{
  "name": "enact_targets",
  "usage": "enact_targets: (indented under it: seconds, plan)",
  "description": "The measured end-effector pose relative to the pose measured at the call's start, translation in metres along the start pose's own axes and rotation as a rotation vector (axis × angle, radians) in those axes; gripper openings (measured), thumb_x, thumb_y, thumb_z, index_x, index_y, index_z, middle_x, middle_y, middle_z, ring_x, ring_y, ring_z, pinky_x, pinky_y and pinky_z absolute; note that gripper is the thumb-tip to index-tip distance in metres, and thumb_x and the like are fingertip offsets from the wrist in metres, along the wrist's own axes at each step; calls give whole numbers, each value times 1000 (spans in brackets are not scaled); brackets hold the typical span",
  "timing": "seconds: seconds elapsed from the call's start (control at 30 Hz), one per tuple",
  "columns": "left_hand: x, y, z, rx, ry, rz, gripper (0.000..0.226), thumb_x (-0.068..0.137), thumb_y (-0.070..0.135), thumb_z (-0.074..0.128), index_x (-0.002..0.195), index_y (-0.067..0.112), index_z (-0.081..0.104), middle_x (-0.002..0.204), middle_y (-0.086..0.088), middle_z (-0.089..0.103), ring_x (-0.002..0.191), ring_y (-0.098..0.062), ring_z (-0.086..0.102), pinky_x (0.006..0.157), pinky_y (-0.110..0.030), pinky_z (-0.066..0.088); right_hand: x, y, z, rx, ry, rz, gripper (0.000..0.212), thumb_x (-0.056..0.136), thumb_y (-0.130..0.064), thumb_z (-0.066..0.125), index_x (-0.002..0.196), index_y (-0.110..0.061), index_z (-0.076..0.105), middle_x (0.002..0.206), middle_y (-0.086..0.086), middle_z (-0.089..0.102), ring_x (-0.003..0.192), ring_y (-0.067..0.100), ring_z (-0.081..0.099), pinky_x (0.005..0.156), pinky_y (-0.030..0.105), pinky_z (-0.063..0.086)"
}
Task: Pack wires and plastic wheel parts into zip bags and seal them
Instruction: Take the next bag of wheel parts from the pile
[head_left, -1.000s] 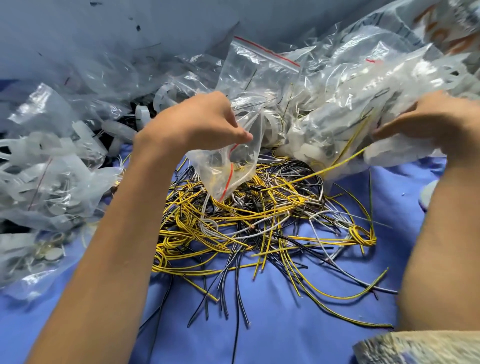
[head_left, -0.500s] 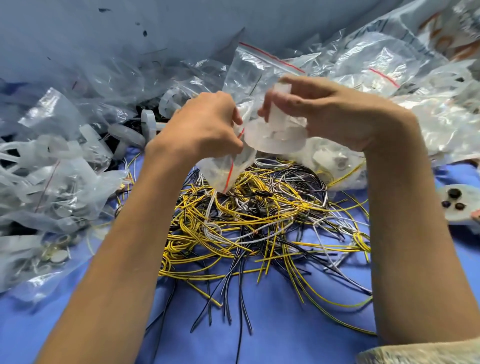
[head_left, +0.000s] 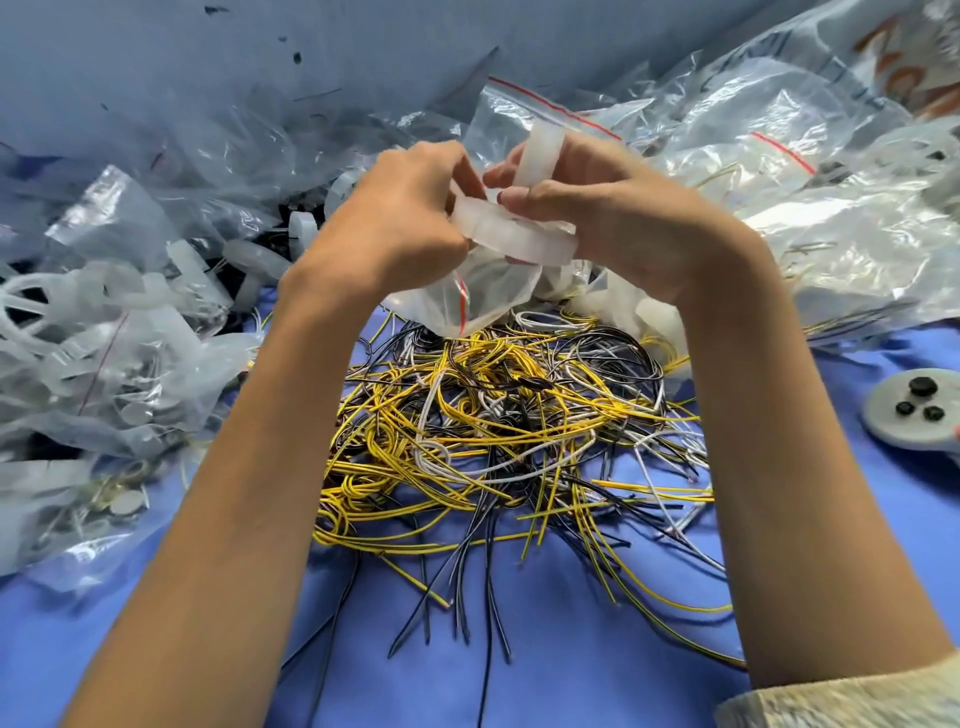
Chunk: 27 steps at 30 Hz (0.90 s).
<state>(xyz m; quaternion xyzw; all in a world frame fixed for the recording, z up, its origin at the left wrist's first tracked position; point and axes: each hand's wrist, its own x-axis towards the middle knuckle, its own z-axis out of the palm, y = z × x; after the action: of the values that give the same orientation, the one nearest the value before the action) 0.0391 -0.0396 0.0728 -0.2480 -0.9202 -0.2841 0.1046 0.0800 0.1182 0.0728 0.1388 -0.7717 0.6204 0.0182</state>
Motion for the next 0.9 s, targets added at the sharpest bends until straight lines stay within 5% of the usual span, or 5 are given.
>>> enact_targets:
  seconds: [0.23, 0.47, 0.67, 0.8, 0.9]
  plan:
    - [-1, -4, -7, -87, 20, -21, 21, 84, 6, 59, 96, 22, 64, 77, 10, 63, 77, -10, 61, 76, -24, 51, -1, 5, -10, -250, -51, 45, 16, 90, -9, 59, 106, -6, 61, 104, 15, 63, 87, 19, 56, 70, 30, 42]
    - [3, 5, 1, -49, 155, -23, 23, 79, 8, 53, 91, 27, 58, 69, 15, 54, 78, -15, 55, 68, -20, 42, 7, 4, 0, -437, -99, 12, 26, 89, -22, 64, 104, -1, 68, 108, 31, 62, 81, 20, 51, 73, 36, 36]
    - [2, 2, -4, -86, 158, -14, 25, 78, 5, 49, 88, 25, 62, 72, 13, 59, 65, -4, 54, 48, -7, 38, 8, 6, 14, -449, -205, 49, 16, 94, -10, 54, 107, -14, 62, 94, -5, 61, 80, 5, 55, 72, 28, 47]
    - [2, 6, -2, -133, 133, -4, 26, 78, 4, 49, 85, 23, 64, 71, 14, 63, 64, -1, 56, 66, -17, 46, 10, 14, 17, -582, -307, 204, 22, 95, -16, 54, 117, -15, 55, 110, 0, 60, 78, 7, 59, 70, 33, 57]
    - [1, 13, 2, -128, 114, 13, 21, 79, 7, 51, 83, 24, 63, 73, 8, 65, 60, 2, 53, 59, -10, 42, 12, 17, 18, -651, -286, 236, 31, 96, -18, 53, 125, -11, 53, 118, 6, 60, 94, 19, 63, 82, 38, 56]
